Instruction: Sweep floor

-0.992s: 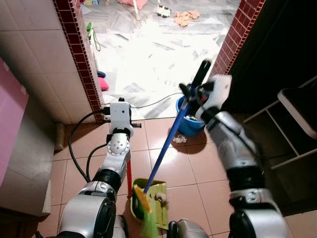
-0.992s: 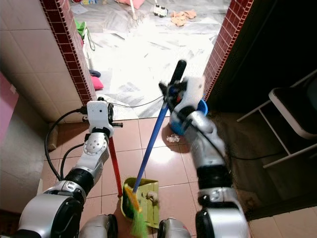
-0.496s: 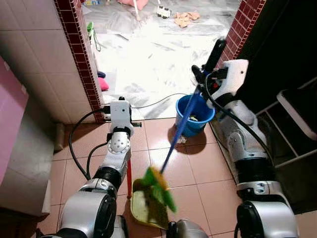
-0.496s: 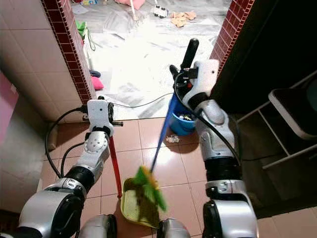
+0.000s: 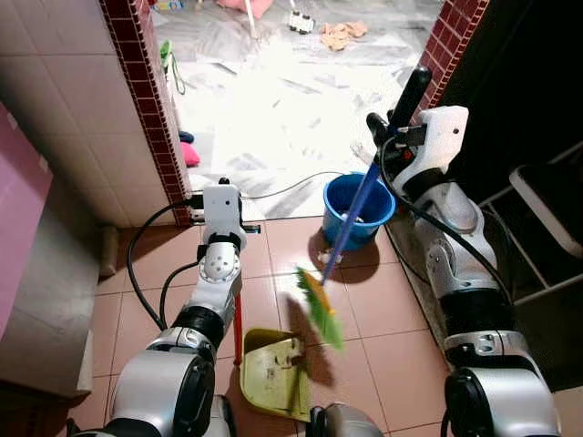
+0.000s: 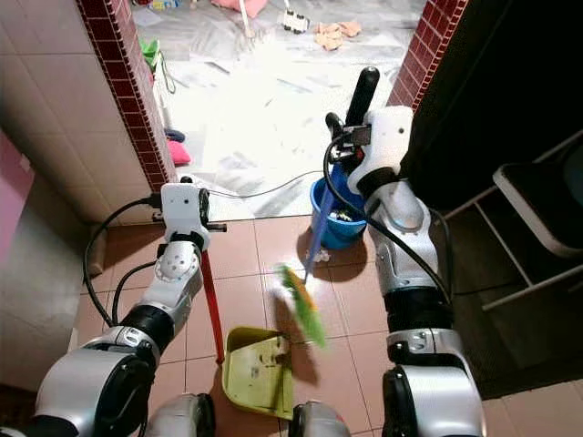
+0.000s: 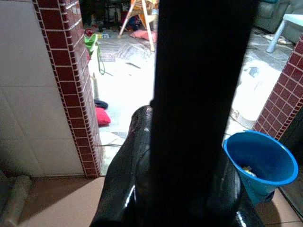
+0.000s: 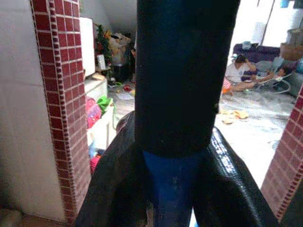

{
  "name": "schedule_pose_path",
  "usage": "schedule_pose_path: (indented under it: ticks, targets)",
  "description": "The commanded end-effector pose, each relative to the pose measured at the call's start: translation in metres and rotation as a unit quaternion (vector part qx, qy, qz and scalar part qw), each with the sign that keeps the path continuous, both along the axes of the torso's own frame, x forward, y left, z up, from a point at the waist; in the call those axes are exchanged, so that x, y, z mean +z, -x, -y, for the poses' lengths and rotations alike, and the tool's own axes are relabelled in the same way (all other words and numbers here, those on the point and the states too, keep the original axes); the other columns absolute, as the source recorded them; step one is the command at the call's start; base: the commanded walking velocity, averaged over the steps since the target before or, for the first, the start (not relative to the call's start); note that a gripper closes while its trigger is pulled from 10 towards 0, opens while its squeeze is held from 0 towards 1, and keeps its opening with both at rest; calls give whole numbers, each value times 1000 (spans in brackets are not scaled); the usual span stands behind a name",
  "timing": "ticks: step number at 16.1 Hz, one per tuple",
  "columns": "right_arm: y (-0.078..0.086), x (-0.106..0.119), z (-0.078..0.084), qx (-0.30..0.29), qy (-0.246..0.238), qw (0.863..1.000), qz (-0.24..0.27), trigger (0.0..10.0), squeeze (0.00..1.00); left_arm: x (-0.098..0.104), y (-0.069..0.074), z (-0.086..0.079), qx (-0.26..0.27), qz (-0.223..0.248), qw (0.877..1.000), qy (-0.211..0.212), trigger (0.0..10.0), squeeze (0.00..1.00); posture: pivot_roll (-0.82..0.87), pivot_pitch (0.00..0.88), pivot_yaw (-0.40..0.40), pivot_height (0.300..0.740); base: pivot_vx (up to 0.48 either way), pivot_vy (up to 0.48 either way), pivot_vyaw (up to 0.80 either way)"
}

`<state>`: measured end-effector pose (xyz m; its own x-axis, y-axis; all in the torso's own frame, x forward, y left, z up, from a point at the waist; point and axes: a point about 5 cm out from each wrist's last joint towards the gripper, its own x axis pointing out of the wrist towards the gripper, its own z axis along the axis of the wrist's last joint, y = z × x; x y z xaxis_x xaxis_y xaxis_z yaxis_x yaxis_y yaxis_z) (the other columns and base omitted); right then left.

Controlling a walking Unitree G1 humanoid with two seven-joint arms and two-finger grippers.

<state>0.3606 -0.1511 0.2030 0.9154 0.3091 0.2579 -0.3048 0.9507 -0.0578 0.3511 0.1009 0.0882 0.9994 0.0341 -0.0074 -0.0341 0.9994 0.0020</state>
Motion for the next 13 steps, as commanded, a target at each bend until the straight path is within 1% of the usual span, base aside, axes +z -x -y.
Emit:
schedule_pose_path:
  ticks: [1,3,4,6,7,8,9,10,11,13]
  targets:
    - [2,-1,5,-12,30,999,14,10000,0,-6,2,7,-7,-21,1000,4,10000,0,-160,69,-87,740,0,0,0]
    - [6,-14,4,-19,33,999,-9,10000,0,-7,3,6,-7,-22,1000,3,10000,0,-158,69,-88,740,0,0,0]
    - [9,-26,1,-21,35,999,-30,10000,0,-7,3,6,-7,-22,1000,2,10000,0,-158,68,-88,740,0,0,0]
    - [15,-44,-7,-21,-5,997,-71,10000,0,-8,3,6,-6,-24,1000,1,10000,0,-152,64,-88,740,0,0,0]
    - [17,-48,-11,-18,-23,996,-81,10000,0,-8,3,5,-6,-25,1000,1,10000,0,-152,64,-88,740,0,0,0]
    - [17,-48,-14,-13,-40,996,-84,10000,0,-8,3,5,-5,-25,1000,1,10000,0,-152,64,-88,740,0,0,0]
    - [17,-45,-19,1,-76,993,-85,10000,0,-9,3,5,-5,-27,1000,2,10000,0,-150,59,-86,740,0,0,0]
    - [16,-41,-19,4,-88,993,-82,10000,0,-9,3,5,-4,-27,1000,3,10000,0,-150,59,-86,740,0,0,0]
    - [13,-34,-17,7,-111,991,-75,10000,0,-9,3,4,-3,-29,1000,5,10000,0,-148,52,-84,740,0,0,0]
    - [10,-24,-13,1,-110,992,-55,10000,0,-9,3,3,-1,-30,1000,6,10000,0,-147,46,-77,740,0,0,0]
